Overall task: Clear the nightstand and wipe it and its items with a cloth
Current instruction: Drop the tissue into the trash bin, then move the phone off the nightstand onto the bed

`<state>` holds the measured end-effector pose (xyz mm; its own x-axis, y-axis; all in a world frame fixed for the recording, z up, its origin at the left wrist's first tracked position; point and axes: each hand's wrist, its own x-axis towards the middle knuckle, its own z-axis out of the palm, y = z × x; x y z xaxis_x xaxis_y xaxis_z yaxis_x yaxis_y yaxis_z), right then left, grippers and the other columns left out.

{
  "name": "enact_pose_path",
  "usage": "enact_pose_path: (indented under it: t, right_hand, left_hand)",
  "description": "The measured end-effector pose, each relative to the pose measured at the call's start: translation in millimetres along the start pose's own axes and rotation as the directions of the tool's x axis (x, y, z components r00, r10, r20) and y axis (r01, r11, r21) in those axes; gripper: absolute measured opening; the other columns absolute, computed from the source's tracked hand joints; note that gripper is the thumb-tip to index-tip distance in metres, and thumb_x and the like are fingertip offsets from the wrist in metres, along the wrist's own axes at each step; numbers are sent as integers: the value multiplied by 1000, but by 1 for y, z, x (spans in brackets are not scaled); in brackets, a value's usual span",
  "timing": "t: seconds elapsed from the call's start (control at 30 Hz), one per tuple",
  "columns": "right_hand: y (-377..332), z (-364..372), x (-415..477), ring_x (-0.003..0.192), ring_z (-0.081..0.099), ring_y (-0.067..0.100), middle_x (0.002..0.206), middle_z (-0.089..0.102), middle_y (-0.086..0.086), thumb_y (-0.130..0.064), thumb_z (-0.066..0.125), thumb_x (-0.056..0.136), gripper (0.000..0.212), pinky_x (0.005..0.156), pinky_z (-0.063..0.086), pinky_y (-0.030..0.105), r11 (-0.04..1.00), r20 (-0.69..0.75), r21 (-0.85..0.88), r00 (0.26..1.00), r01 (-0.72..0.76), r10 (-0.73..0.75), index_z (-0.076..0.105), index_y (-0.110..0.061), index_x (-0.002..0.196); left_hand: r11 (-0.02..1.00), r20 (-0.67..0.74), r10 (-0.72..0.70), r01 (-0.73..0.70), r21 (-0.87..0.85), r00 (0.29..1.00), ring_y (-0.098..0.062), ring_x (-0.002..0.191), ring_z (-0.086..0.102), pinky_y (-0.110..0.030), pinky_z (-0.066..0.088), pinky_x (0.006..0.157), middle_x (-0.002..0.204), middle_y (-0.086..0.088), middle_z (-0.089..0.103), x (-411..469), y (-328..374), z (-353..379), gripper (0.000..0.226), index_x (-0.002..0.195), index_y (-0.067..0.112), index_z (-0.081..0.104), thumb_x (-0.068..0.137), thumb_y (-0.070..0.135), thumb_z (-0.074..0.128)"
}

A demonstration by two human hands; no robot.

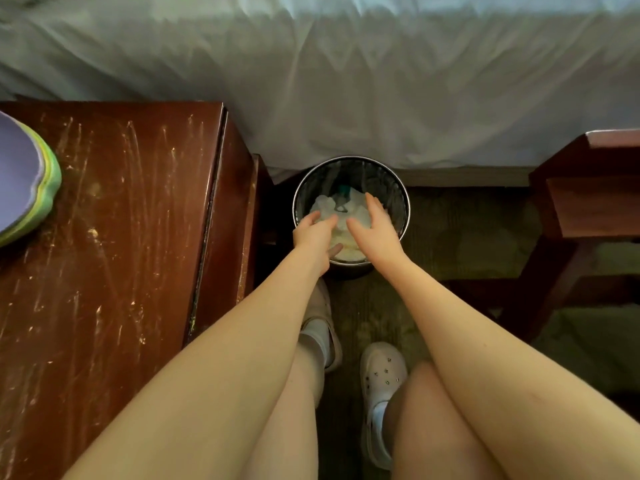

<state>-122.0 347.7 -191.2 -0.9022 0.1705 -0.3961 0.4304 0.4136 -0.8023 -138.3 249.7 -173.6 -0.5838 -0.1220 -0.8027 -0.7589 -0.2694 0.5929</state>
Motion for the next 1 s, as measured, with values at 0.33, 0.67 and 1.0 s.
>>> enact_pose_path:
  t: [0.33, 0.67, 1.0]
  right_hand:
    - [-26, -9, -33, 125, 45, 17, 136, 49, 5, -25, 45, 98, 45, 100, 37, 29, 993, -37, 111, 999, -35, 40, 39, -14, 141]
    - [-100, -5, -125, 88, 61, 12, 90, 63, -2, -10, 44, 95, 20, 75, 50, 21, 958, -49, 212, 981, 193, -187, 62, -14, 104]
    - [-149, 32, -223, 82, 60, 14, 92, 65, 2, -13, 47, 96, 15, 74, 49, 24, 898, 2, 247, 927, 363, -375, 61, -17, 101]
  left_hand:
    - [1000, 50, 1, -3, 30, 999, -15, 100, 54, -29, 52, 73, 120, -7, 57, -37, 17, -8, 29, 123, 12, 54, 94, 17, 56]
    - [948, 179, 148, -190, 253, 973, -12, 85, 60, -29, 53, 70, 98, -4, 61, -145, 59, -67, 10, 104, 13, 58, 96, 16, 52]
    - [903, 184, 290, -333, 273, 939, -13, 83, 57, -26, 49, 67, 90, 0, 60, -240, 70, -167, 9, 89, 18, 59, 96, 19, 52]
